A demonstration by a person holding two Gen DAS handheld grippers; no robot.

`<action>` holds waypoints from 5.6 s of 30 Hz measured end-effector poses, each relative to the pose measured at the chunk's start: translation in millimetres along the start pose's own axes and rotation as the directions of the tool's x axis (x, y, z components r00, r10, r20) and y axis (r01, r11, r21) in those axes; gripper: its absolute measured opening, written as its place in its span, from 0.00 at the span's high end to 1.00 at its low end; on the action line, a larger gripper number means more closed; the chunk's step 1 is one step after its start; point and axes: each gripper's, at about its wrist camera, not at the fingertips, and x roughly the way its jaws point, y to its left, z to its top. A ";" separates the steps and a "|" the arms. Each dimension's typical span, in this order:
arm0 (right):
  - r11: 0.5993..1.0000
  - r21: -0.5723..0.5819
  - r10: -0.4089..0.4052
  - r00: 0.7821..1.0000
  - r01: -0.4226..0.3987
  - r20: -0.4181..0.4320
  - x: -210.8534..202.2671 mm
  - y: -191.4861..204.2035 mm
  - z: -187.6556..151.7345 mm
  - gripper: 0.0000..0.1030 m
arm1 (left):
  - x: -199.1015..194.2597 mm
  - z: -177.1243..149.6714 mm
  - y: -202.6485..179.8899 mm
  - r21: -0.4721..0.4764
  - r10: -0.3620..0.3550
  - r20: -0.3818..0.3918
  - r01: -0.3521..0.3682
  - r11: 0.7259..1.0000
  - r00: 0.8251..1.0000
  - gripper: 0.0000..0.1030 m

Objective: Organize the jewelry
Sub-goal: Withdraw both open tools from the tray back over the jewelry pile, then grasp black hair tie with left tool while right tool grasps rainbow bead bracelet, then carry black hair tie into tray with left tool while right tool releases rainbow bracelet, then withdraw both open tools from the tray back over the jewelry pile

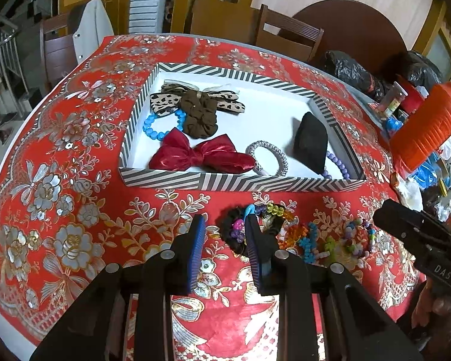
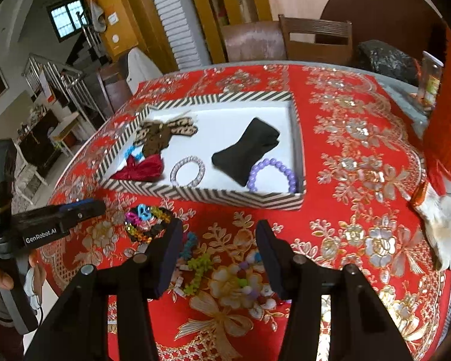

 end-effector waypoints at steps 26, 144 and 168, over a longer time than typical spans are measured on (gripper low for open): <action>0.958 -0.269 0.054 0.985 -0.097 -0.166 94.1 51.0 -0.5 0.55 | 9.4 -2.3 35.6 -0.073 0.021 -0.028 -0.023 0.997 0.999 0.78; 0.998 0.019 -0.069 0.996 0.068 0.059 55.4 -6.6 85.8 0.46 | 44.7 93.3 -38.6 0.117 0.128 0.131 -0.143 0.983 0.983 0.81; 0.991 0.038 -0.127 0.992 0.126 0.025 2.8 -32.0 20.7 0.43 | 5.3 37.8 -43.9 0.113 0.033 0.071 -0.041 0.993 0.997 0.81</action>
